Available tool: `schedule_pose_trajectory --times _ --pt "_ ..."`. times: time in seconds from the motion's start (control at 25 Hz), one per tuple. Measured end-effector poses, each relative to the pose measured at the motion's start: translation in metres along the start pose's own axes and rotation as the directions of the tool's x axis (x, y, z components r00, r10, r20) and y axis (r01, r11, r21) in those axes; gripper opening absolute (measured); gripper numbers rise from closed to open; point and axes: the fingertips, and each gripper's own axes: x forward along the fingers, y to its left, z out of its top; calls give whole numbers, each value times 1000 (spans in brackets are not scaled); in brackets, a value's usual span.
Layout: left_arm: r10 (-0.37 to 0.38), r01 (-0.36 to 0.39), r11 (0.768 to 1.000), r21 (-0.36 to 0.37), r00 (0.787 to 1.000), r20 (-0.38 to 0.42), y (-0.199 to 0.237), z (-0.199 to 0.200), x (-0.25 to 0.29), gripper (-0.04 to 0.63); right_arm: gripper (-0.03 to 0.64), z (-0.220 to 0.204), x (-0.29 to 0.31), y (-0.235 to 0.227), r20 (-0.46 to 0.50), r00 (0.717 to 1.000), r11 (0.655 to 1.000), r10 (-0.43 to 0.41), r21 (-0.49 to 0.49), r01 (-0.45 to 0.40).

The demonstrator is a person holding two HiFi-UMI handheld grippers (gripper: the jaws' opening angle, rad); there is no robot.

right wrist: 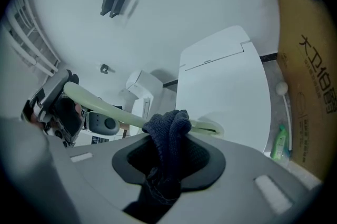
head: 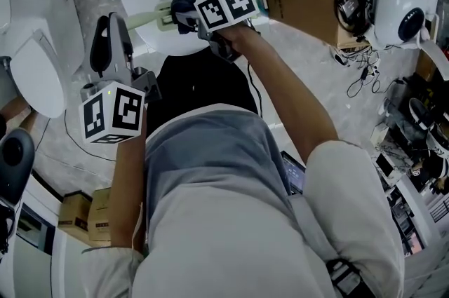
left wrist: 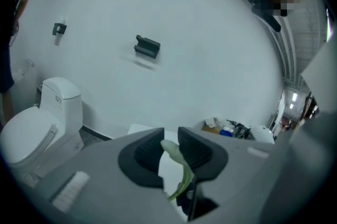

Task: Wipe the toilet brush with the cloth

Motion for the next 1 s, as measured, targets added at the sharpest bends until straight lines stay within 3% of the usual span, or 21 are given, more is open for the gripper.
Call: schedule_pose_trajectory --times 0.44,0.76,1.0 --pt "-27 27 1000 -6 1000 -14 -2 -2 -9 0 100 5 -22 31 33 999 999 3 -34 -2" --pt "-52 52 999 -6 998 -32 0 -4 -14 0 101 3 -38 56 72 997 1000 31 3 -31" --pt "-73 73 997 -7 997 -39 0 -3 -17 0 101 6 -46 73 83 996 999 19 -37 -16"
